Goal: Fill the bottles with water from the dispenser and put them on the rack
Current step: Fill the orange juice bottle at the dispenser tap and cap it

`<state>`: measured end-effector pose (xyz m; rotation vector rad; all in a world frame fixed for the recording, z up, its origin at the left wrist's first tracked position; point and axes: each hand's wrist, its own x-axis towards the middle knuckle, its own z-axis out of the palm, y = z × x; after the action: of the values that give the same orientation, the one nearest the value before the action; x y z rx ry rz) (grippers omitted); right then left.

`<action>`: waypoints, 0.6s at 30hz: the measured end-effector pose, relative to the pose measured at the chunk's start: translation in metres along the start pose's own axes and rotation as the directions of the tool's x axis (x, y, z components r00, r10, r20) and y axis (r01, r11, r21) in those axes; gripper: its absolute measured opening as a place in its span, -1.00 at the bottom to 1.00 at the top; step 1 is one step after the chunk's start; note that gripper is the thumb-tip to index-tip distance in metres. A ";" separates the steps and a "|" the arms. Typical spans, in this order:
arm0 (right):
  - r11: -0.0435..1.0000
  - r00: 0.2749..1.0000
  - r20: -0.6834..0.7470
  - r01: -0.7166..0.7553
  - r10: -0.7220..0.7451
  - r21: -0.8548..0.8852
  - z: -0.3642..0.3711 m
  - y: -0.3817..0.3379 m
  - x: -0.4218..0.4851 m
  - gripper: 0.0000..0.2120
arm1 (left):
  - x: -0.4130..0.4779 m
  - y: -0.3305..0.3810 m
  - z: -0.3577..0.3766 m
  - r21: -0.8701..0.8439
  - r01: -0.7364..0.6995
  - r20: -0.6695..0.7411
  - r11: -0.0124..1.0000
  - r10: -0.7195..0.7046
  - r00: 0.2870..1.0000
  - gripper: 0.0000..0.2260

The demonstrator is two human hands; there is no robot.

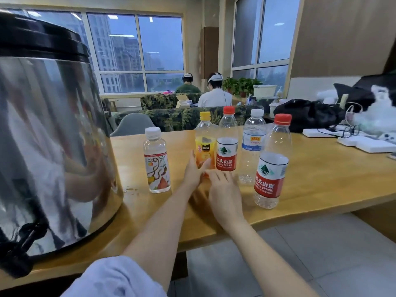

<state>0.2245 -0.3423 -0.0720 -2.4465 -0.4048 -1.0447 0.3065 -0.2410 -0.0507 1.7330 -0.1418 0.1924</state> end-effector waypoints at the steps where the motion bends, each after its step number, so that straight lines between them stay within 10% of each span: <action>1: 1.000 1.000 -0.008 -0.007 0.007 -0.002 0.000 0.000 0.000 -0.63 | 0.002 -0.001 0.002 -0.037 -0.005 0.005 0.999 0.006 1.000 -0.38; 18: 0.961 0.982 -0.106 -0.129 0.159 0.246 -0.031 -0.020 -0.008 -0.79 | -0.116 0.037 -0.039 0.108 -0.008 -0.211 0.994 0.031 0.977 -0.45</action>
<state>0.1919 -0.3417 -0.0534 -2.1514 -0.2871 -1.0179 0.1839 -0.2105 -0.0324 1.8048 0.0084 0.4038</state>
